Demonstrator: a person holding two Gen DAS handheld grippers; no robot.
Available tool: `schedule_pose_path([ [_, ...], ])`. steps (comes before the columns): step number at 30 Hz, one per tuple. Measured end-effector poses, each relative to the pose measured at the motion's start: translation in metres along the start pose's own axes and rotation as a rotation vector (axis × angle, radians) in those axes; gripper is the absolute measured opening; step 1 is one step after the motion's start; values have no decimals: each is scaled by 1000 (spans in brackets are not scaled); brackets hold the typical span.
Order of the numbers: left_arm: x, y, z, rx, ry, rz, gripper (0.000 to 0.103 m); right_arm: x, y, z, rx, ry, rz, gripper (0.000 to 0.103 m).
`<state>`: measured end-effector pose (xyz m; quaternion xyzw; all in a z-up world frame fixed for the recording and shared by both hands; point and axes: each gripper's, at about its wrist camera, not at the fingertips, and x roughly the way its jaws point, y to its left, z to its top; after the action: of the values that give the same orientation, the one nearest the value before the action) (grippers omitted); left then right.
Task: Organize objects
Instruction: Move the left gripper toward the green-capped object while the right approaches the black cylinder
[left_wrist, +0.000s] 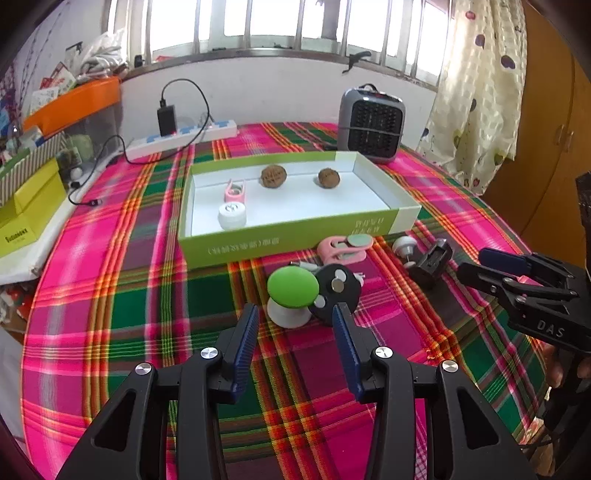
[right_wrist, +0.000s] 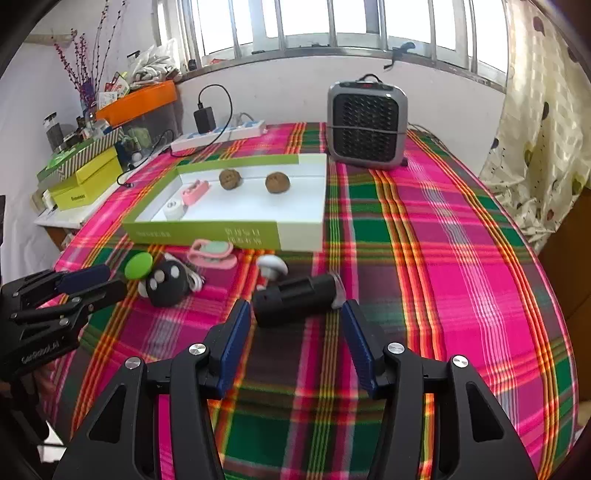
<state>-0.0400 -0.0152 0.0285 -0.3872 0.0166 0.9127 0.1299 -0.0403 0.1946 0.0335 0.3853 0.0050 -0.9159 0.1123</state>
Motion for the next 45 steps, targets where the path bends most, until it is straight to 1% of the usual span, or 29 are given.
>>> schedule_pose_path([
  [6, 8, 0, -1, -6, 17, -1, 40, 8, -6, -7, 19, 33, 7, 53],
  [10, 11, 3, -1, -15, 28, 4, 40, 15, -5, -6, 37, 53, 37, 53],
  [13, 12, 6, -1, -22, 29, 12, 40, 17, -2, -4, 43, 46, 46, 57],
  [18, 12, 7, 0, -22, 28, 11, 40, 22, 8, 6, 43, 32, 19, 58],
  [22, 14, 7, 1, -19, 37, 11, 40, 31, 14, 10, 31, 57, -35, 58],
  [26, 15, 7, 1, -21, 39, 10, 40, 36, 11, 12, 71, 67, -72, 58],
  [29, 16, 7, 1, -25, 38, 9, 40, 34, 10, 12, 73, 74, -76, 58],
  [34, 16, 9, 2, -29, 37, 4, 40, 26, 6, 7, 58, 81, -114, 58],
  [38, 16, 9, 1, -28, 39, 6, 40, 19, -1, 5, 75, 83, -143, 58],
  [40, 15, 9, 1, -29, 36, 3, 40, 17, -2, 6, 86, 72, -145, 58],
  [42, 15, 10, 1, -29, 37, 0, 40, 16, -1, 8, 96, 61, -129, 58],
  [45, 16, 10, 1, -32, 38, 1, 40, 22, 3, 10, 96, 74, -116, 58],
])
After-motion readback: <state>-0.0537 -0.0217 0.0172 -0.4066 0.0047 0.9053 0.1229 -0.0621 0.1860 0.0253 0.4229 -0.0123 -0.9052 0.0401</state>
